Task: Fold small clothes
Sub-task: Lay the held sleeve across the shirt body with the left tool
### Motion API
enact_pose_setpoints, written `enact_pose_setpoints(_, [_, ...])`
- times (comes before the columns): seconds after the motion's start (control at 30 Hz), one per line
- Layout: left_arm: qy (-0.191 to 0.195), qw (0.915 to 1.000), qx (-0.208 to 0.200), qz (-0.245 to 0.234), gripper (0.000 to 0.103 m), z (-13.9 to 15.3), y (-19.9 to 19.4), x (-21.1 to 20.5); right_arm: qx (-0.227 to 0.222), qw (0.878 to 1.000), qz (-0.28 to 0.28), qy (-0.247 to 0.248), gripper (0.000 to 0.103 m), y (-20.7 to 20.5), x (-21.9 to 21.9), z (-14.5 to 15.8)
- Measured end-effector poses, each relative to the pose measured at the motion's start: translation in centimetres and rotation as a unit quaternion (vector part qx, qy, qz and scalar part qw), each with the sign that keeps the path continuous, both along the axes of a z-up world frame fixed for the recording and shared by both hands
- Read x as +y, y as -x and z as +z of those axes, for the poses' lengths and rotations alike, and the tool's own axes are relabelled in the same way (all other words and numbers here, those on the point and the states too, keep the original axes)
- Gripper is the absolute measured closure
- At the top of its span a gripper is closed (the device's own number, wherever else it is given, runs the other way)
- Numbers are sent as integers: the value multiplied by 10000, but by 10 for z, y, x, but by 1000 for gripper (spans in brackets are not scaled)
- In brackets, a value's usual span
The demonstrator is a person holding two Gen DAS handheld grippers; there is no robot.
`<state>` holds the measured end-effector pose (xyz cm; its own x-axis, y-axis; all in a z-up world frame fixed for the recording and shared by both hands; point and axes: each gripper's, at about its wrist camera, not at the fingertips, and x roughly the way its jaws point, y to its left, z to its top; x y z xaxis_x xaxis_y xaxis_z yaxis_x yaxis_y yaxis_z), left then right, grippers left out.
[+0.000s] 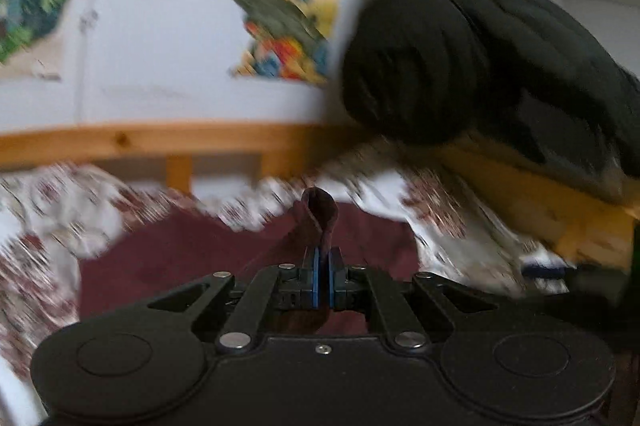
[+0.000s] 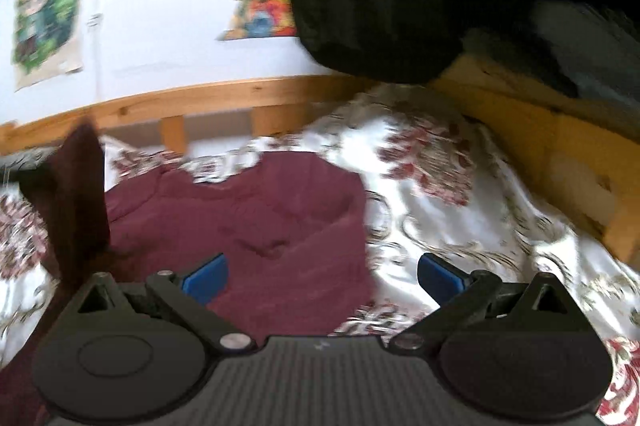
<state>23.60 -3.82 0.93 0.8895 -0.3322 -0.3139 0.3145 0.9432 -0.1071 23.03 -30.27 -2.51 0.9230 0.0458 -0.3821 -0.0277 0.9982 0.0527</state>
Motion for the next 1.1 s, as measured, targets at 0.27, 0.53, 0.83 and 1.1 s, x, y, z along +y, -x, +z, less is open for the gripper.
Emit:
enact_pose_setpoints(0.27, [-196, 9973, 535, -459, 99, -46, 9, -21, 444, 9930, -704, -833, 0, -15, -39, -11])
enact_pose_setpoints(0.53, [-151, 9935, 812, -788, 99, -53, 8, -25, 631, 9937, -595, -706, 0, -18, -29, -22])
enact_pose_setpoints(0.83, [-265, 9906, 1149, -686, 46, -52, 13, -24, 904, 9939, -288, -559, 0, -24, -16, -35])
enact_pose_setpoints(1.1, [-468, 9870, 1192, 969, 18, -20, -11, 45, 1115, 9810, 1485, -558, 11, -20, 33, -43])
